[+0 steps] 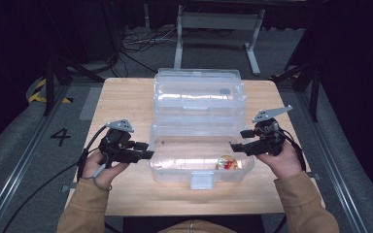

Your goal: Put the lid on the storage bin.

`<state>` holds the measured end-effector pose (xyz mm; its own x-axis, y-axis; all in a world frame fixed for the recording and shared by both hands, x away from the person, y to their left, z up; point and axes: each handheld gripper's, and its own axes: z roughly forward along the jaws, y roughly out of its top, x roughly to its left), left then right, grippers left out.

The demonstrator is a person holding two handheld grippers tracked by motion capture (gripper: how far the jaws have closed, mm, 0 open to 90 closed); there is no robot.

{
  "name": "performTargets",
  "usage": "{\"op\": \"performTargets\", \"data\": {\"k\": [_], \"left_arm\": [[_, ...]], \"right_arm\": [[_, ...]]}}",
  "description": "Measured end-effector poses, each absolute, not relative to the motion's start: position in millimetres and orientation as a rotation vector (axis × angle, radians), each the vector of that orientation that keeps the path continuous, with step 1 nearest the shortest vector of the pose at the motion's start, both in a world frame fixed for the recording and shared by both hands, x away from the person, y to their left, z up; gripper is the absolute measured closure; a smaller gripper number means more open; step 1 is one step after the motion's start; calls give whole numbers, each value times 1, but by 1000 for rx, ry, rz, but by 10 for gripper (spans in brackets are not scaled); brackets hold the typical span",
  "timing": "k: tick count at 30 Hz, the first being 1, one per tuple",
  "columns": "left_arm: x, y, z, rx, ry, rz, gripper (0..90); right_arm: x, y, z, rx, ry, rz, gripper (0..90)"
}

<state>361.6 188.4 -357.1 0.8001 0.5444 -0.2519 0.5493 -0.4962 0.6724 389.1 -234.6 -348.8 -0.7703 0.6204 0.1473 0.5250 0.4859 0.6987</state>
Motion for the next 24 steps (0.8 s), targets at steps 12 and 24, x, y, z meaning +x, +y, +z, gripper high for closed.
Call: {"op": "performTargets", "data": {"k": [12, 24], "left_arm": [[357, 161, -364, 2277, 696, -43, 575], [354, 134, -379, 2376, 606, -67, 574]], "right_arm": [[390, -238, -349, 1010, 2602, 1186, 299], [389, -240, -348, 1009, 2610, 1225, 298]]}}
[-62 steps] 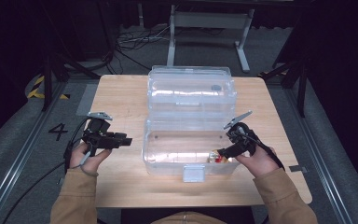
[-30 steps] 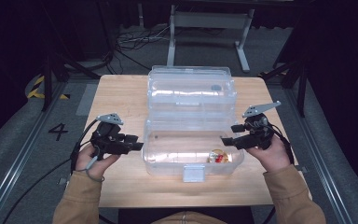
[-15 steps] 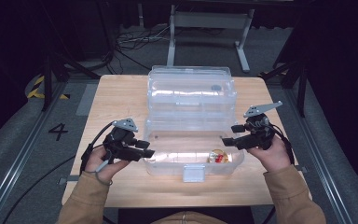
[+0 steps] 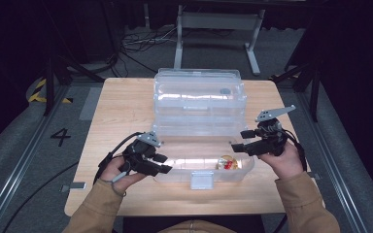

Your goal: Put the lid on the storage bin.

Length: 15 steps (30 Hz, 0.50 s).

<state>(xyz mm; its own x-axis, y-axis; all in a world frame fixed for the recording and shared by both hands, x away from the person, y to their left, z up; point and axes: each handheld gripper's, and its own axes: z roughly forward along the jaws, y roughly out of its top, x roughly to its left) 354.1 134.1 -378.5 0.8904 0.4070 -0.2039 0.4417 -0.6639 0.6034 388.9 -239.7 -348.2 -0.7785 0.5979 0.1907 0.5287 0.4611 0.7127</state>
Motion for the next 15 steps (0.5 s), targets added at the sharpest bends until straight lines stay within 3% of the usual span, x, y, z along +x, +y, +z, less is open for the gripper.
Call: {"op": "performTargets", "data": {"k": [15], "left_arm": [[353, 114, -396, 2516, 575, -89, 608]], "right_arm": [[389, -241, -347, 1012, 2612, 1260, 294]]}}
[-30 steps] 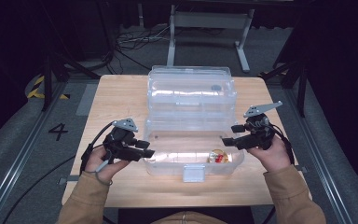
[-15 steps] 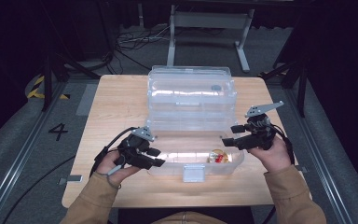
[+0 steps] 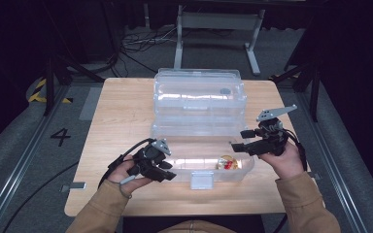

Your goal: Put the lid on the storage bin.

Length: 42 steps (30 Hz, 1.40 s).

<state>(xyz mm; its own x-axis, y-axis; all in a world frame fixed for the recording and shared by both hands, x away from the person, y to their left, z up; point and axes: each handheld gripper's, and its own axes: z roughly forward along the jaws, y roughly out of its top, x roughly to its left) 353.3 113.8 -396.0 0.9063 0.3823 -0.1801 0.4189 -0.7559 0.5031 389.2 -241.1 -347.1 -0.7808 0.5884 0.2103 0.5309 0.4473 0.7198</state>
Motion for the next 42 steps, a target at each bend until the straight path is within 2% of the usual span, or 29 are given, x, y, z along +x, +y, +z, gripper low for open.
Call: {"op": "performTargets", "data": {"k": [6, 11, 16, 34, 39, 40, 42], "left_arm": [[357, 109, -403, 2577, 603, -126, 650], [358, 107, -408, 2618, 595, -66, 733], [357, 109, -409, 2629, 480, -18, 774], [356, 111, -410, 2615, 458, -11, 782], [356, 111, -410, 2613, 456, -7, 782], [356, 111, -410, 2613, 457, -6, 781], [356, 111, -410, 2612, 459, -7, 782]], "right_arm": [[389, -241, -347, 1017, 2612, 1262, 293], [390, -241, -347, 1021, 2614, 1268, 294], [389, -242, -347, 1024, 2610, 1268, 296], [397, -236, -331, 961, 2591, 1199, 328], [406, -235, -320, 946, 2578, 1235, 401], [412, -235, -316, 959, 2575, 1258, 441], [414, -235, -314, 960, 2574, 1262, 454]]}}
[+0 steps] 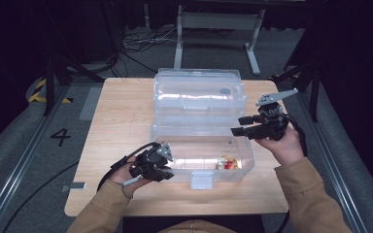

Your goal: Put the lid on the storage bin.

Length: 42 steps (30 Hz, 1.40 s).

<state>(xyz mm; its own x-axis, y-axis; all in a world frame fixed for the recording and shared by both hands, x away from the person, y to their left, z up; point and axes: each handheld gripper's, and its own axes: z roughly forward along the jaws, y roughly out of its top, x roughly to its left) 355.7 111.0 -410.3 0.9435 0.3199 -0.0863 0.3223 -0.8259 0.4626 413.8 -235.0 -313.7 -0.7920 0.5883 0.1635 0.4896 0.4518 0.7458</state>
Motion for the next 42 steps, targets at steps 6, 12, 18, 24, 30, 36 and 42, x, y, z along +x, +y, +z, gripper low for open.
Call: {"op": "performTargets", "data": {"k": [6, 12, 18, 24, 30, 36, 42], "left_arm": [[356, 111, -410, 2610, 471, -17, 779], [356, 111, -411, 2602, 467, -7, 779], [354, 112, -411, 2591, 474, 4, 778], [354, 112, -411, 2587, 474, -2, 777], [354, 113, -412, 2580, 476, -3, 776], [354, 113, -412, 2575, 495, -10, 774], [355, 113, -412, 2574, 497, -13, 772]], "right_arm": [[426, -231, -301, 941, 2552, 1263, 526], [443, -217, -291, 898, 2572, 1218, 541], [455, -205, -288, 848, 2577, 1204, 541], [464, -193, -285, 823, 2580, 1197, 545], [478, -181, -285, 819, 2586, 1188, 548], [488, -171, -290, 830, 2591, 1157, 529], [495, -161, -297, 838, 2622, 1130, 534]]}}
